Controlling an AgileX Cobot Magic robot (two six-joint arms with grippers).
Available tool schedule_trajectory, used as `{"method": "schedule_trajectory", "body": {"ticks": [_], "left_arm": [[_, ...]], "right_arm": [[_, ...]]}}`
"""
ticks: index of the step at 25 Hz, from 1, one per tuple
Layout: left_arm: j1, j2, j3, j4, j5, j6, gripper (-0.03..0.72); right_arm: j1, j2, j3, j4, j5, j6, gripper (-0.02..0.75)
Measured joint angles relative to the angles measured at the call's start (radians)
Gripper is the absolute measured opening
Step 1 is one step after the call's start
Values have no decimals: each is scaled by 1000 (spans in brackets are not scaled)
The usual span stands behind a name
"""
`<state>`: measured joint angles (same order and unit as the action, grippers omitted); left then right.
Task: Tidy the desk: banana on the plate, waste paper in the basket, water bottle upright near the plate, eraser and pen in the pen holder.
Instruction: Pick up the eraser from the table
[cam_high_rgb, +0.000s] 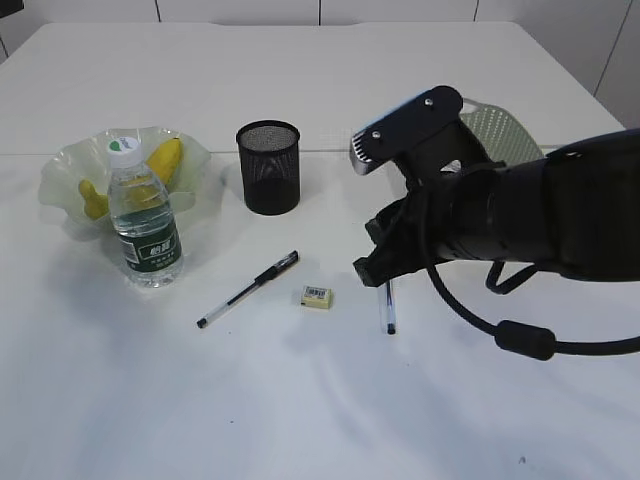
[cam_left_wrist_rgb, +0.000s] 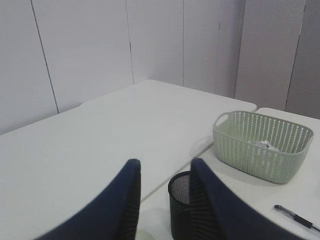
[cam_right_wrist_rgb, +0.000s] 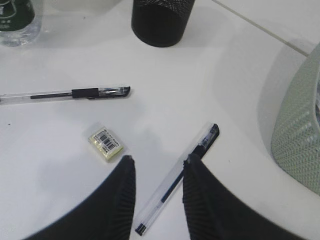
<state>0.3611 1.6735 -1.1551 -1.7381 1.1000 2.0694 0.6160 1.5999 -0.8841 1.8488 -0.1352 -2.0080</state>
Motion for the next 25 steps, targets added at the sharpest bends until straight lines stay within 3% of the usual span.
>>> {"method": "schedule_trajectory", "body": {"ticks": [16,25], "left_arm": [[0,0,0,53,10,-34,228],[0,0,0,68,27,-75,230]], "right_arm": [[0,0,1,-6,38,-102,229],[0,-2,1,-6,21,40,229]]}}
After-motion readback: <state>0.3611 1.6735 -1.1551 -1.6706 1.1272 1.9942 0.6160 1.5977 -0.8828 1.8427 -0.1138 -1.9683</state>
